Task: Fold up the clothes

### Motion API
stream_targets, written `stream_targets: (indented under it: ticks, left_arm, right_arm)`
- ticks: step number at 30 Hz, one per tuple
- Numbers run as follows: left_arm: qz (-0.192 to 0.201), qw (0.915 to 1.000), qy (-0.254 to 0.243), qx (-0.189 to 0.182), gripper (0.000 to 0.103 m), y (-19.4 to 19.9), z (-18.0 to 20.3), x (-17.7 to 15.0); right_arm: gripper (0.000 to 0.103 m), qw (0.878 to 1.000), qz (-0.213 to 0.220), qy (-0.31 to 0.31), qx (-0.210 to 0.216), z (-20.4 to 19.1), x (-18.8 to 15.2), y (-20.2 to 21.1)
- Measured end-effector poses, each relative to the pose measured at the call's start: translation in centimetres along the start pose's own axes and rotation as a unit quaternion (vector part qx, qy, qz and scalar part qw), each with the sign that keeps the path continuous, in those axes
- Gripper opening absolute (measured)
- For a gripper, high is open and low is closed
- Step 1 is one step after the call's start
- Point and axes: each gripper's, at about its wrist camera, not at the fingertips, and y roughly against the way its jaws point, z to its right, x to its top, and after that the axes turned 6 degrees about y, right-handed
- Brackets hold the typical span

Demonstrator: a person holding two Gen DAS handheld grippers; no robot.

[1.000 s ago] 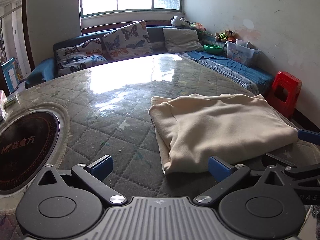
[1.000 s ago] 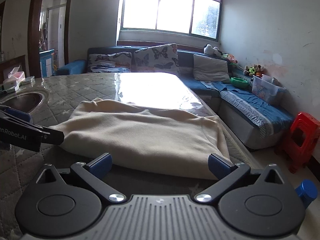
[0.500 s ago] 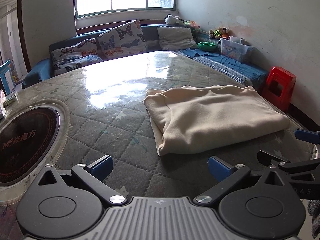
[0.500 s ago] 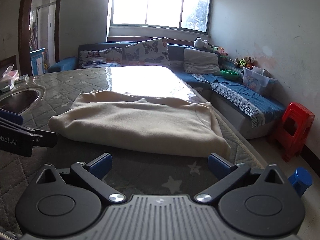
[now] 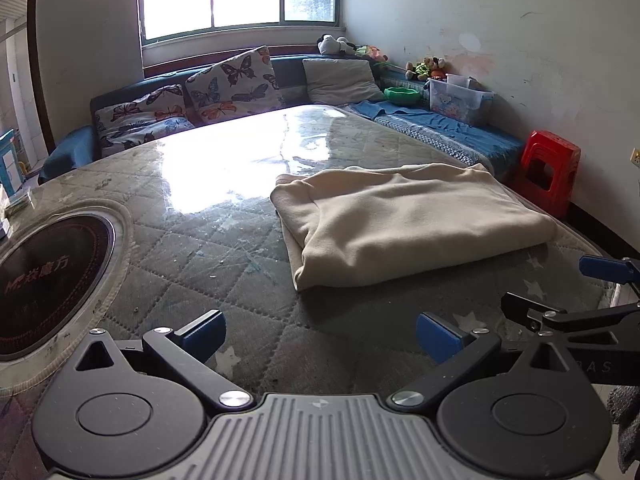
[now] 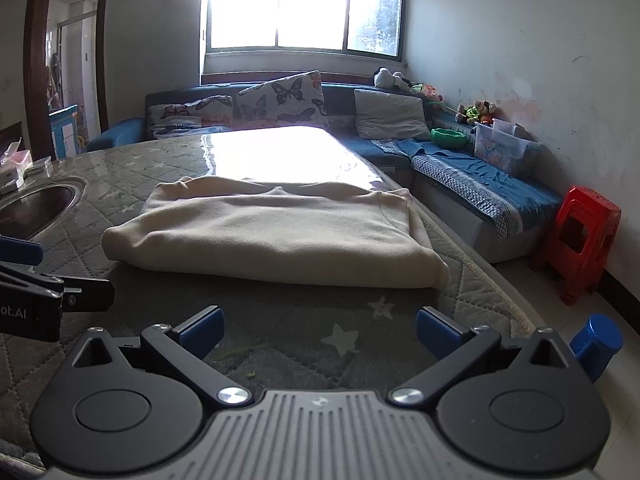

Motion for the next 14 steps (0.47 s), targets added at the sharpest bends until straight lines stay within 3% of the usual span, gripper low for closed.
stream_targets:
  ticks: [14]
  left_arm:
    - [0.007,0.9999,-0.006,-0.010,0.103,0.89,0.74,-0.42]
  right_arm:
    - [0.103,1.000,0.009,-0.005,0.002,-0.07,-0.35,1.03]
